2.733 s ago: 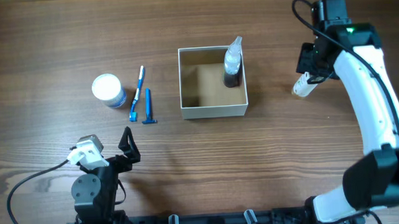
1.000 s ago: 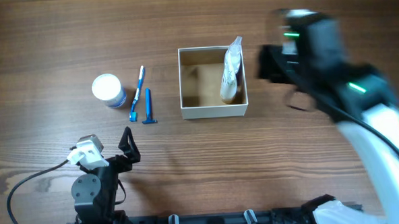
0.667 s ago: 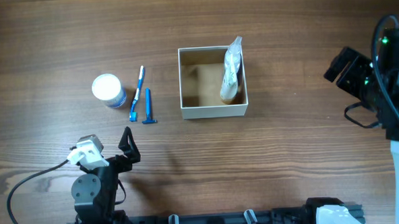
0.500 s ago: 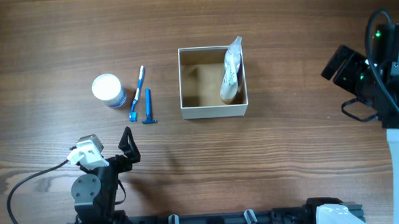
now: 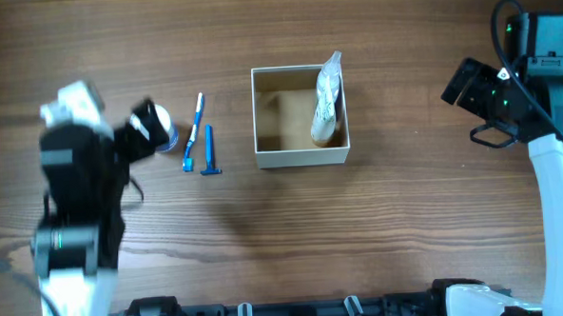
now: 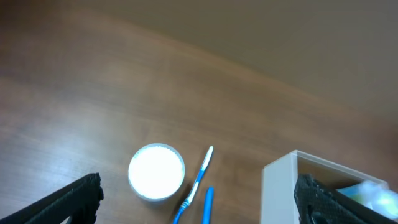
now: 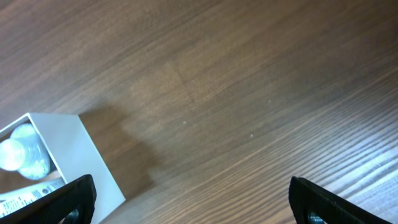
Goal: Pack container
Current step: 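Lift the right gripper away and move the left gripper toward the jar, then grasp the white cotton-pad jar with the left gripper, then carry the jar into the box and release it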
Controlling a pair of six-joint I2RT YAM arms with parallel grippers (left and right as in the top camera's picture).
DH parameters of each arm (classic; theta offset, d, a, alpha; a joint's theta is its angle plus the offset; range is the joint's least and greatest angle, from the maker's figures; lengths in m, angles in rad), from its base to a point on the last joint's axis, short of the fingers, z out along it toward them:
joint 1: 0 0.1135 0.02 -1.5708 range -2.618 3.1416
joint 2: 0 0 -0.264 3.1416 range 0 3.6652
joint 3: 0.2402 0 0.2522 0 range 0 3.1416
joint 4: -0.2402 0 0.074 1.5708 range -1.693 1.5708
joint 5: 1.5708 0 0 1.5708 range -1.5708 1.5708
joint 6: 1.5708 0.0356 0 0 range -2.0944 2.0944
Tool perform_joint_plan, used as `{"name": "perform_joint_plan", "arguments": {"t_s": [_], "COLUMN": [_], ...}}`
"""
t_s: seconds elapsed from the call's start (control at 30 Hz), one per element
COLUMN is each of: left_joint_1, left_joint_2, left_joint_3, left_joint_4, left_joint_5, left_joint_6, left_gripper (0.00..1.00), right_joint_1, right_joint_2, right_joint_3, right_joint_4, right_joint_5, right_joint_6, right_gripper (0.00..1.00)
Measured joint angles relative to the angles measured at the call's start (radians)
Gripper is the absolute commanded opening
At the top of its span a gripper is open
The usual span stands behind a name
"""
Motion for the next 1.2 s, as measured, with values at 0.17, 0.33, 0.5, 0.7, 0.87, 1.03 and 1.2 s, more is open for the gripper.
{"name": "perform_joint_plan", "arguments": {"t_s": [0.17,0.33,0.5,0.7,0.87,1.03,1.2], "left_joint_1": [0.001,0.028,0.040,0.040,0.040,0.040,0.040], "left_joint_2": [0.341,0.513,0.698,0.753,0.769,0.801,0.800], "left_joint_3": [0.153,0.154,0.158,0.158,0.158,0.159,0.159], "left_joint_4": [0.022,0.046,0.024,0.011,-0.020,-0.031,-0.036], "left_joint_5": [-0.011,-0.014,-0.007,-0.007,-0.006,-0.008,-0.007], "left_joint_6": [0.012,0.020,0.092,0.117,0.118,0.126,0.133], "left_gripper": [1.00,1.00,1.00,0.99,0.92,0.74,0.74], "right_joint_1": [0.000,0.000,0.000,0.000,0.000,0.000,0.000], "right_joint_2": [0.008,0.009,0.009,0.009,0.009,0.009,0.009], "right_joint_3": [0.000,0.000,0.000,0.000,0.000,0.000,0.000], "right_joint_4": [-0.001,0.000,0.002,0.003,0.003,0.003,0.003], "right_joint_5": [0.000,0.000,0.000,0.000,0.000,0.000,0.000], "right_joint_6": [0.000,0.003,0.003,0.003,0.003,0.003,0.003], "right_gripper": [1.00,1.00,1.00,1.00,1.00,1.00,1.00]}}
